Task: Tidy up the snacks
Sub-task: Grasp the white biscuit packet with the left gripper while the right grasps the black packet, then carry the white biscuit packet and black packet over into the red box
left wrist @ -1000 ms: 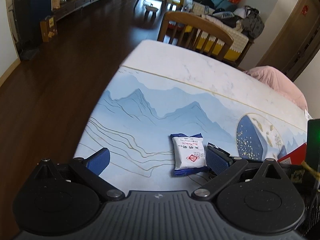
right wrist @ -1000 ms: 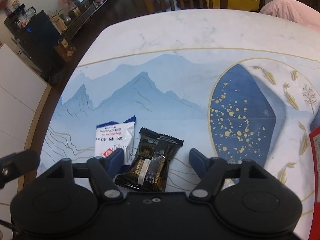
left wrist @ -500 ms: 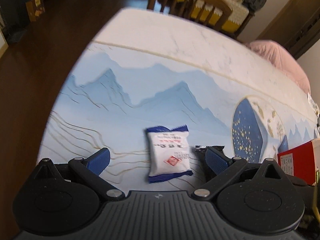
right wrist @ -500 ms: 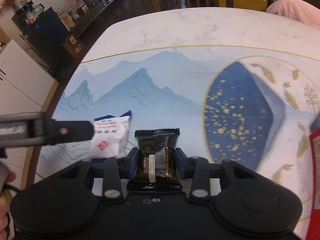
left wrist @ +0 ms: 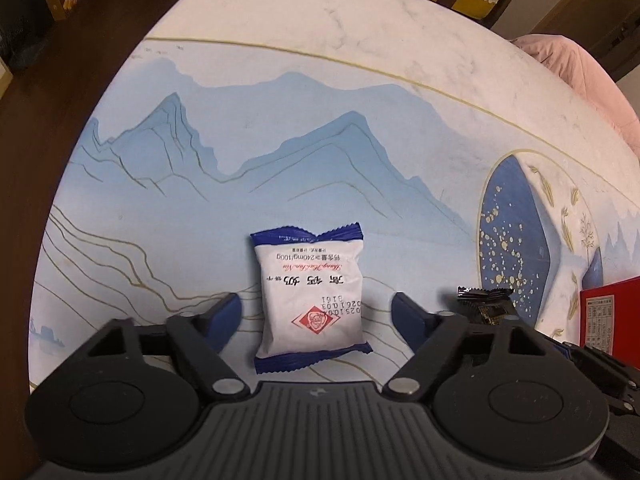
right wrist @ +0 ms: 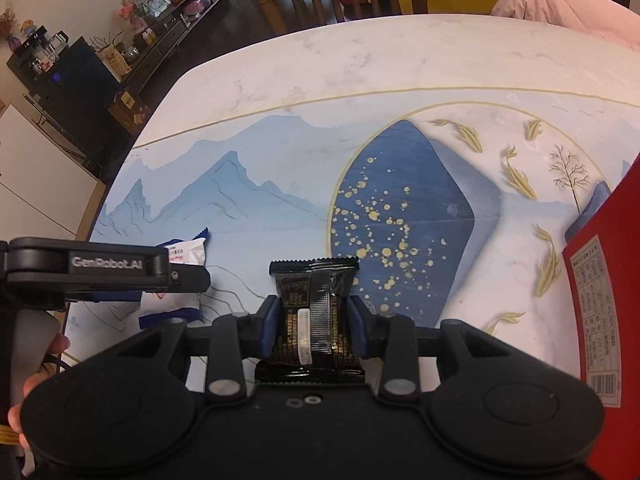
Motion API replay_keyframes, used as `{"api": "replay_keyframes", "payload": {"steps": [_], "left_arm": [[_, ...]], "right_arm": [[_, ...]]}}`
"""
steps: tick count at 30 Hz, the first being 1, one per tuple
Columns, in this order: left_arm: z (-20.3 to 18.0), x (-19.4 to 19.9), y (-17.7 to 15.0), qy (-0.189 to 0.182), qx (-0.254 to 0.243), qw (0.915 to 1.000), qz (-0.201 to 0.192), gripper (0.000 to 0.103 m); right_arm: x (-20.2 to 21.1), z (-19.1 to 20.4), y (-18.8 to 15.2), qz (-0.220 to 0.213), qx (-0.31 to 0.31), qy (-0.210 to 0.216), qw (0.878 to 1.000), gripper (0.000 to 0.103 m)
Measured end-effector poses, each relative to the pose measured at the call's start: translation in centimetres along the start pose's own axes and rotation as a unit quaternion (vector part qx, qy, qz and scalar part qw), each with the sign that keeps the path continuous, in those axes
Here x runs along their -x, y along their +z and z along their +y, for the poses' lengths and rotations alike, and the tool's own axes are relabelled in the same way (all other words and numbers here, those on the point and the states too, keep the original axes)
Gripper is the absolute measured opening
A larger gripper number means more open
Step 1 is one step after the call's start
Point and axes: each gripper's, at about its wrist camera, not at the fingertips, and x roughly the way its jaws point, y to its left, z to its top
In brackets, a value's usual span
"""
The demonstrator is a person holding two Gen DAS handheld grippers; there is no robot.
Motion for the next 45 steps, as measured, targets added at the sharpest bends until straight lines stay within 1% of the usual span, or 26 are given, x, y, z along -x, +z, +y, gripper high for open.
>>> {"api": "replay_keyframes", "payload": {"steps": [2,3,4,7,15,25,35,39,45], "left_arm": [[-0.2,0.2,-0.1,0.010,-0.009,0.9999,-0.004,0.061],[-0.3,0.2,-0.2,0.013,-0.013,0.9998,-0.006,0.057],[-0.4,0.3,-0.2,0.014,-0.017,0.9997,-0.008,0.051],[-0.3,0.5,-0.5,0.010,-0.017,0.9997,-0.014,0.048],[1.2,2.2,-2.0,-0.016,0.014,0.9994,-0.027,0.047],[1.1,7.4,-4.9,-0.061,0.004,0.9964,-0.060,0.047],[-0.1,12.6,-8.2,-0.115,-0.041,0.9888,-0.086,0.047],[-1.5,14.4,-9.5,-0.137,-0.072,0.9836,-0.092,0.047],[-4.4,17.0,-11.0,-0.166,-0.118,0.9732,-0.107,0.047]], "right_arm": [[0.2,0.2,0.0,-0.003,-0.001,0.000,1.000,0.035],[0.2,0.3,0.0,-0.004,-0.001,0.000,1.000,0.035],[0.3,0.3,0.0,-0.004,-0.001,-0.001,1.000,0.035],[0.5,0.5,-0.2,-0.006,0.000,-0.005,1.000,0.035],[2.1,0.9,-1.0,-0.017,-0.002,-0.011,1.000,0.035],[7.3,1.8,-2.9,-0.051,-0.009,-0.022,0.998,0.035],[13.8,2.0,-6.1,-0.100,-0.031,-0.045,0.993,0.035],[16.0,1.8,-7.6,-0.117,-0.040,-0.059,0.991,0.035],[19.0,0.5,-9.2,-0.140,-0.054,-0.074,0.986,0.035]]}}
